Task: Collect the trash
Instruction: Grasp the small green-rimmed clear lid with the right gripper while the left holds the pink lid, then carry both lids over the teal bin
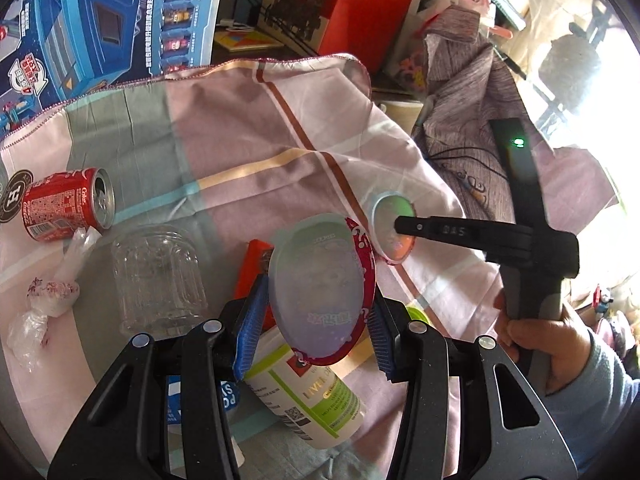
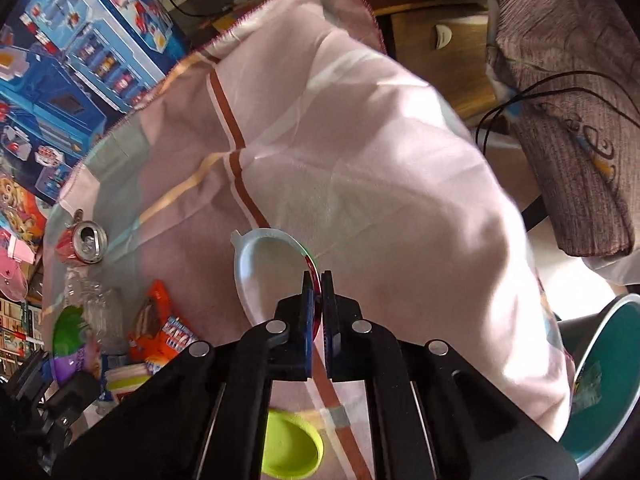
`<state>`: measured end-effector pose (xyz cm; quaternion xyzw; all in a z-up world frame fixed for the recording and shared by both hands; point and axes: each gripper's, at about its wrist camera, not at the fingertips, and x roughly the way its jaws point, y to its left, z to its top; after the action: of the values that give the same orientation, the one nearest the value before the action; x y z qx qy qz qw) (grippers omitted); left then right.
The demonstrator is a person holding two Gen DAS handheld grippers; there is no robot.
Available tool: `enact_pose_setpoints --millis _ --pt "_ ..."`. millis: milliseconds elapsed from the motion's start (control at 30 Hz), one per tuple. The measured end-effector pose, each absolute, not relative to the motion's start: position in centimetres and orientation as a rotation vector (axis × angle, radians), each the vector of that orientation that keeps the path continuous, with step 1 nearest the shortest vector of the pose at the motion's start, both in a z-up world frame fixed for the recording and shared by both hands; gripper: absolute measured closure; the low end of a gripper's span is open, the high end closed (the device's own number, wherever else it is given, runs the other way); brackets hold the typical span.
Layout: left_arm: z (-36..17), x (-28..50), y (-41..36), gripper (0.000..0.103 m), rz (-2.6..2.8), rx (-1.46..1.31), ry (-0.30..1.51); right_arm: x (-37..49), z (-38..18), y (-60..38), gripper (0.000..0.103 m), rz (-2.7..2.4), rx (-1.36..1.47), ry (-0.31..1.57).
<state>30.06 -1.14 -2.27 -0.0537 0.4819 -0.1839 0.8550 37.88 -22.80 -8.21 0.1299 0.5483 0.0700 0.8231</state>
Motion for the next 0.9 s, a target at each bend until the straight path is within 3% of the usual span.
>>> enact_pose_setpoints --millis 400,900 --pt "-0.4 26.4 -5.5 0.055 -0.455 -0.065 0.990 30.1 -2.8 -27.4 0.099 0.173 0.362 1.080" --pt "1.3 20.1 -15.7 0.055 -0.599 0.061 0.967 19.9 -1.4 -38.6 0.099 0.060 0.516 0.984"
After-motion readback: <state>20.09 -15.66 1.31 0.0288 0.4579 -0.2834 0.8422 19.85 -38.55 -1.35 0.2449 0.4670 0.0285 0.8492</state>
